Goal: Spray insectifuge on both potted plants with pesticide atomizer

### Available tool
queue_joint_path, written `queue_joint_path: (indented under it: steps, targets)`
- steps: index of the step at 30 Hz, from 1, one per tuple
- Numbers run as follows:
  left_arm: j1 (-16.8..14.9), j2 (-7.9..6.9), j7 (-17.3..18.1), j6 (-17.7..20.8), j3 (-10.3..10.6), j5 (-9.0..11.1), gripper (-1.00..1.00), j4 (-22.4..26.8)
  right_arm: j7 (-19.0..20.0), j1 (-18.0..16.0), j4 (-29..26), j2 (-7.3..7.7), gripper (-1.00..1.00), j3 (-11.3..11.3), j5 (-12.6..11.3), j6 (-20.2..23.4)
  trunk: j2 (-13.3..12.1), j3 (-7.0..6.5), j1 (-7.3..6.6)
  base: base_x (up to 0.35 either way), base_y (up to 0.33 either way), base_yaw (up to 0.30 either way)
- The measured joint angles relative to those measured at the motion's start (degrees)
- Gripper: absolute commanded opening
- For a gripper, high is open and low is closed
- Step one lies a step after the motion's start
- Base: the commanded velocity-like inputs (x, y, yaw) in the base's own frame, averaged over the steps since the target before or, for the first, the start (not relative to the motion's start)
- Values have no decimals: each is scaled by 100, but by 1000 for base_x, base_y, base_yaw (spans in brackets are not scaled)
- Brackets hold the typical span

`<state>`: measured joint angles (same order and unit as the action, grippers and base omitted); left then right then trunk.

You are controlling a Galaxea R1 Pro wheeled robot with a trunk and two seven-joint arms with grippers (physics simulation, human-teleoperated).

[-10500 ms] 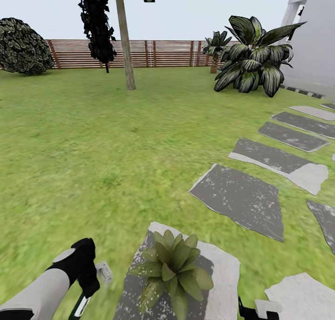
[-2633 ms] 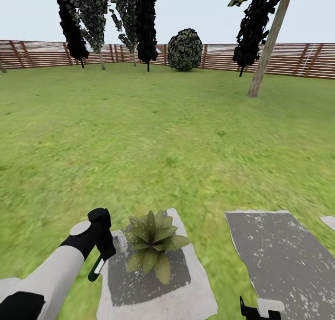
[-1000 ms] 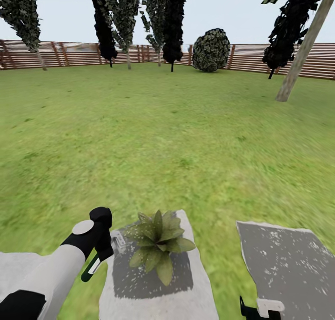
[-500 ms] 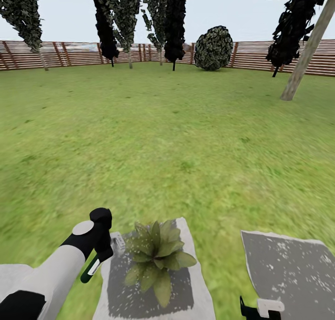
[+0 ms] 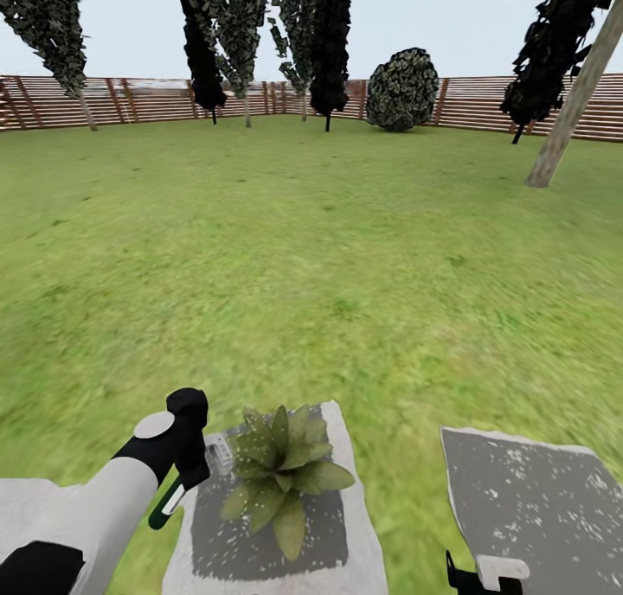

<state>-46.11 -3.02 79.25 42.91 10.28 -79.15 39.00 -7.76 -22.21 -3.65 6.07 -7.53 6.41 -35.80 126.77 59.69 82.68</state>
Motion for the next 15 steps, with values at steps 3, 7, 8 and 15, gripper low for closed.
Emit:
queue_joint_path:
  steps: [3, 7, 8, 15]
  targets:
    - [0, -31, 3, 0, -11, 2, -100, -3, 0, 0, 0, 0, 100, 0, 0, 0, 0, 0, 0, 0, 0, 271]
    - [5, -53, 3, 0, -16, 30, -100, -10, 0, 0, 0, 0, 100, 0, 0, 0, 0, 0, 0, 0, 0, 161]
    - [7, -45, 3, 0, -13, 37, -100, -12, 0, 0, 0, 0, 100, 0, 0, 0, 0, 0, 0, 0, 0, 23]
    - [201, 8, -44, 2, -17, 67, -100, -19, 0, 1, -1, 1, 100, 1, 1, -4, 0, 0, 0, 0, 0, 4]
